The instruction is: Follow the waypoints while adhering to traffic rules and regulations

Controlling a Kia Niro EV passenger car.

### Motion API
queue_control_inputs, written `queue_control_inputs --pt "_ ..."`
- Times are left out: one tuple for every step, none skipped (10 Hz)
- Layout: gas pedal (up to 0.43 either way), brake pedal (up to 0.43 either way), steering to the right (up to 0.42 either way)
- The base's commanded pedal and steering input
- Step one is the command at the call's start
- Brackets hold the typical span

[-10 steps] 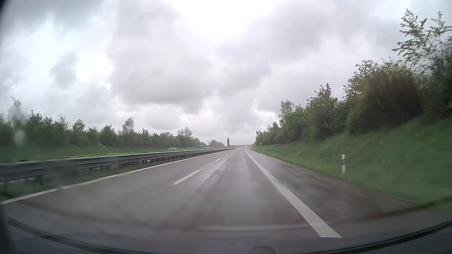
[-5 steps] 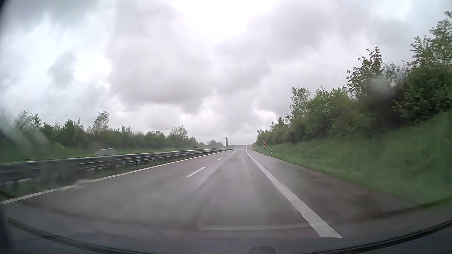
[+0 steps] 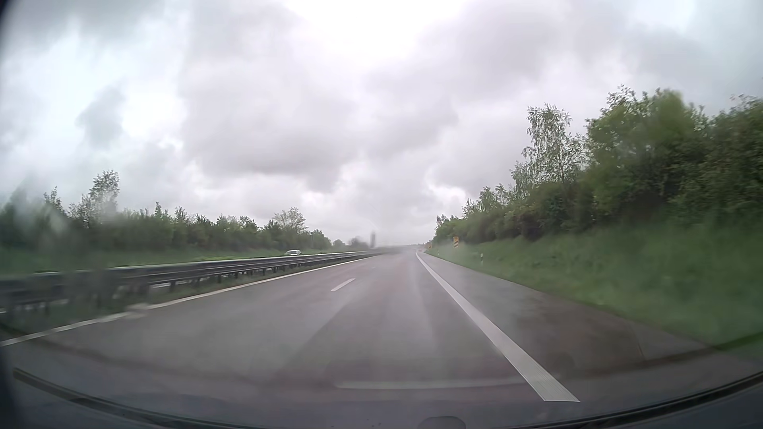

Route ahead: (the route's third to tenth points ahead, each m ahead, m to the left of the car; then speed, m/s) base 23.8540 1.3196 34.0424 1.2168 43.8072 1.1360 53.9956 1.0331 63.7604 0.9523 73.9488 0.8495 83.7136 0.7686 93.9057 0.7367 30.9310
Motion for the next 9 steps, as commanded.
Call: queue_control_inputs --pt "0.299 0.0 -0.001" --pt "0.299 0.0 -0.001" --pt "0.299 0.0 -0.001" --pt "0.299 0.0 0.0" --pt "0.299 0.0 0.0" --pt "0.299 0.0 -0.001" --pt "0.299 0.0 -0.001" --pt "0.299 0.0 0.0" --pt "0.299 0.0 -0.001"
